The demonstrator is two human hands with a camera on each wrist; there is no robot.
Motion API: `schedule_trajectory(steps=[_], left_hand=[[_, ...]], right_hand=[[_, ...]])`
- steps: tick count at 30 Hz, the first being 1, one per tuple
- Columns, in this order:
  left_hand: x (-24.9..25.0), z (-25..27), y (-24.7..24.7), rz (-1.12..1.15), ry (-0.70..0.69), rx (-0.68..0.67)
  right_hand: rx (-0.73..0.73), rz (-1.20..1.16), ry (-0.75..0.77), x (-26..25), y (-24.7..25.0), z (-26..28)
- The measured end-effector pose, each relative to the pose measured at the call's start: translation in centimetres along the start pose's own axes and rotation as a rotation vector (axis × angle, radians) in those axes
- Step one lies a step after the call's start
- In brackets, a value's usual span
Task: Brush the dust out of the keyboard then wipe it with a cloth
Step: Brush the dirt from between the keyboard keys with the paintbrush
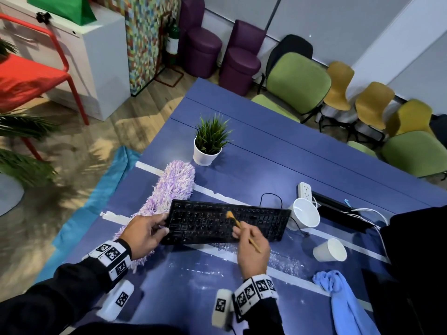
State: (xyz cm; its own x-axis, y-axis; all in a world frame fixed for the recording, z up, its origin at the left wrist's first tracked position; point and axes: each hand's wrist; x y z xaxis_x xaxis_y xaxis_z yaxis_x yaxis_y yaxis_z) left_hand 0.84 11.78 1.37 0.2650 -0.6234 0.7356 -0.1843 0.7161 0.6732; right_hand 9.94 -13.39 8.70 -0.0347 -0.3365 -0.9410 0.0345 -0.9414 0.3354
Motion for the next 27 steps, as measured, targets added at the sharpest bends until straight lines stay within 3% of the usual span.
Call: schedule_trajectory(steps=[2, 4, 7, 12, 16, 20, 21, 27], left_hand=[[-0.1, 0.0, -0.1, 0.015, 0.006, -0.011], [-0.2, -0.1, -0.1, 0.007, 0.024, -0.012], [0.0, -0.3, 0.2, -0.006, 0.067, -0.016], [0.6, -0.4, 0.2, -0.004, 0.072, -0.026], [0.5, -0.3, 0.5, 0.008, 0.088, -0.049], [1.3, 0.2, 0.8, 0.078, 0.074, -0.055], [1.5, 0.2, 0.9, 0.086, 0.074, -0.059], [1.1, -0.3, 0.9, 0.040, 0.084, -0.062]], right_hand=[[0.133, -0.021, -0.058, 1.4, 1.9, -0.7], [0.050, -0.041, -0.067, 1.8, 1.6, 0.0], [-0.213, -0.008, -0.004, 1.2, -0.2, 2.3], [-0.055, -0.031, -0.031, 1.9, -0.6, 1.9], [-0.255, -0.016, 0.020, 0.8, -1.5, 2.4], [-0.004, -0.024, -0.061, 1.7, 0.8, 0.1], [-0.002, -0.018, -0.056, 1.5, 1.1, 0.0], [-0.420, 0.038, 0.084, -0.9, -4.6, 5.0]])
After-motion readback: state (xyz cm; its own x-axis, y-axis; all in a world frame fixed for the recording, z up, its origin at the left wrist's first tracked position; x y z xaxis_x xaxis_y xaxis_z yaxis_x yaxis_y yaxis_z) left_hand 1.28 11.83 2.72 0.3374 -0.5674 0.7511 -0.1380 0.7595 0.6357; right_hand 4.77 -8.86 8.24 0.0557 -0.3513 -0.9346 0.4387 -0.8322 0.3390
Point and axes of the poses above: each hand's wrist, its own z-axis away from the middle knuckle, its own y-axis out of the back of the hand, x = y × z, and after that the axes turned 8 degrees about y, right-handed
